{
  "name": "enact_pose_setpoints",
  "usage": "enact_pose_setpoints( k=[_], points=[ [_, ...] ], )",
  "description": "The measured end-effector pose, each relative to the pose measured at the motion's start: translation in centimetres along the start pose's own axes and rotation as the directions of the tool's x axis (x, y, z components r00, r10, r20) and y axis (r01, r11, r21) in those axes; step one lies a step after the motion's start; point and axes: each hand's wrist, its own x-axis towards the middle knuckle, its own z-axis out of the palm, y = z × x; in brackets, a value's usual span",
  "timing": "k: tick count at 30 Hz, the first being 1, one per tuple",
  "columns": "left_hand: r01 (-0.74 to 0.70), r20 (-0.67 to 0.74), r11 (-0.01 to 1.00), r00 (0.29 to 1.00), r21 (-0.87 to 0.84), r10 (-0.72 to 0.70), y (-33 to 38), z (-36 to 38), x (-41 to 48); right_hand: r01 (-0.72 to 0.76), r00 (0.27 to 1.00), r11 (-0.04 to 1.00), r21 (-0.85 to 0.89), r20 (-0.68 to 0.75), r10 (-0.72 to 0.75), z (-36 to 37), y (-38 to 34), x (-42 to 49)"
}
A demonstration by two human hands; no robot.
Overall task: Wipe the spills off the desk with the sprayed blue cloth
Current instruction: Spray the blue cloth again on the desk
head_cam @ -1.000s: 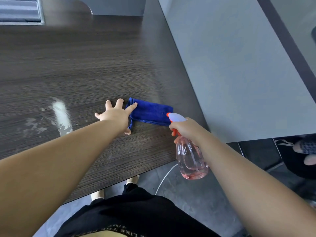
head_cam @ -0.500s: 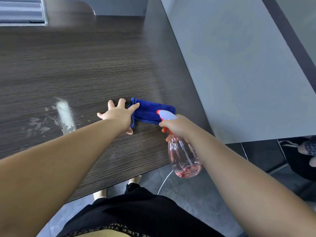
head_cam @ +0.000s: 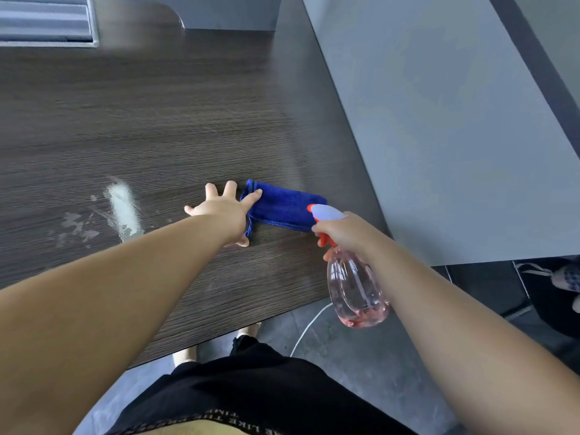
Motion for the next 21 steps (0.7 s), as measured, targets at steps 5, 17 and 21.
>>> enact_pose_setpoints(
  k=[5,17,21],
  points=[
    [-0.007,0.004,1.000,1.000,-0.002,0.007,-0.2,-0.1,-0.1,-0.005,1.000,1.000,-0.030,-0.031,0.004,-0.9,0.6,0.4],
    [-0.010,-0.004,1.000,1.000,0.020,0.011,-0.2,0.1,0.2,-0.056,0.998,0.998,0.017,-0.027,0.056,-1.3,1.8,-0.3],
    [-0.009,-0.008,1.000,1.000,0.020,0.009,-0.2,0.1,0.3,-0.043,0.998,0.998,0.050,-0.034,0.045,-1.3,2.6,-0.5]
  ],
)
